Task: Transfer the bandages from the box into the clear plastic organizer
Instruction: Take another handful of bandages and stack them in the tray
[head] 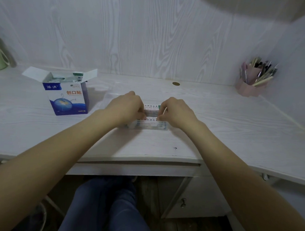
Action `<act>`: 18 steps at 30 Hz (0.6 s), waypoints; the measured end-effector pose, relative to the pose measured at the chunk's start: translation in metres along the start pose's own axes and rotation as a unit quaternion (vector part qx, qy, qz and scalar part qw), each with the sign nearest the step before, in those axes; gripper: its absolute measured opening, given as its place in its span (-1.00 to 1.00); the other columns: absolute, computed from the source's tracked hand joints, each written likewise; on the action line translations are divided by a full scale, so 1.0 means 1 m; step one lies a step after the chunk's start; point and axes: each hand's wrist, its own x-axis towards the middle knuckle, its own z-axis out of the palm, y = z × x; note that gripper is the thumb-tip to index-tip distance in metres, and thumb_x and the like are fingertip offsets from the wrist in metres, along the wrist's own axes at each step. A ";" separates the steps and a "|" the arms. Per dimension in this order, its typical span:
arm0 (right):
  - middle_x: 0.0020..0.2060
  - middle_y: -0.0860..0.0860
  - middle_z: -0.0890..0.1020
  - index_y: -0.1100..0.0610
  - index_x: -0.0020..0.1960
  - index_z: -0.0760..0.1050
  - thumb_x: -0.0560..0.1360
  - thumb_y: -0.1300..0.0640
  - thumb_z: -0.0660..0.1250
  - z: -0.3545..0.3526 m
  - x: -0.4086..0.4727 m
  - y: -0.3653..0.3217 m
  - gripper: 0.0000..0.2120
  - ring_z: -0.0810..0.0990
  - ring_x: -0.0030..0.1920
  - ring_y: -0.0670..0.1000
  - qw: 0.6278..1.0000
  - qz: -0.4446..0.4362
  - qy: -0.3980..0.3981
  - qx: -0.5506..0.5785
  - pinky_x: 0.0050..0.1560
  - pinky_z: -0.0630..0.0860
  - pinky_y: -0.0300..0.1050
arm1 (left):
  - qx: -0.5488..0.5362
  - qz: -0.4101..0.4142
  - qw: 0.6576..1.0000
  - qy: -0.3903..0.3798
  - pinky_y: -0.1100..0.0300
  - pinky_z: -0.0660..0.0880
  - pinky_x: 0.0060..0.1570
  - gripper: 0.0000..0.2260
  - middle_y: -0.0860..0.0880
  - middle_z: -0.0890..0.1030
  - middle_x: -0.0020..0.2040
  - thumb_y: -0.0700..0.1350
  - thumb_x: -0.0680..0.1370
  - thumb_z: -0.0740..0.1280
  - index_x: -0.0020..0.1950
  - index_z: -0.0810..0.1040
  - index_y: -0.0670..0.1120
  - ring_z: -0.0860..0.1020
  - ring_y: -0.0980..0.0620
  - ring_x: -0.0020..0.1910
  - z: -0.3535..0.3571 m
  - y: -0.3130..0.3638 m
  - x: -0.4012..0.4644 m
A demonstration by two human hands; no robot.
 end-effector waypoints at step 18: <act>-0.32 -0.07 0.54 0.11 -0.10 0.63 0.46 0.10 0.40 -0.015 -0.002 -0.021 -0.91 0.52 -0.22 -0.02 0.999 -0.025 0.032 0.018 -0.30 0.37 -0.16 | -0.017 -0.017 0.996 0.083 0.14 0.36 -0.11 -0.85 0.01 0.40 -0.04 0.02 0.51 0.37 0.03 0.59 0.00 0.47 -0.02 -0.01 -0.032 -0.007 -0.020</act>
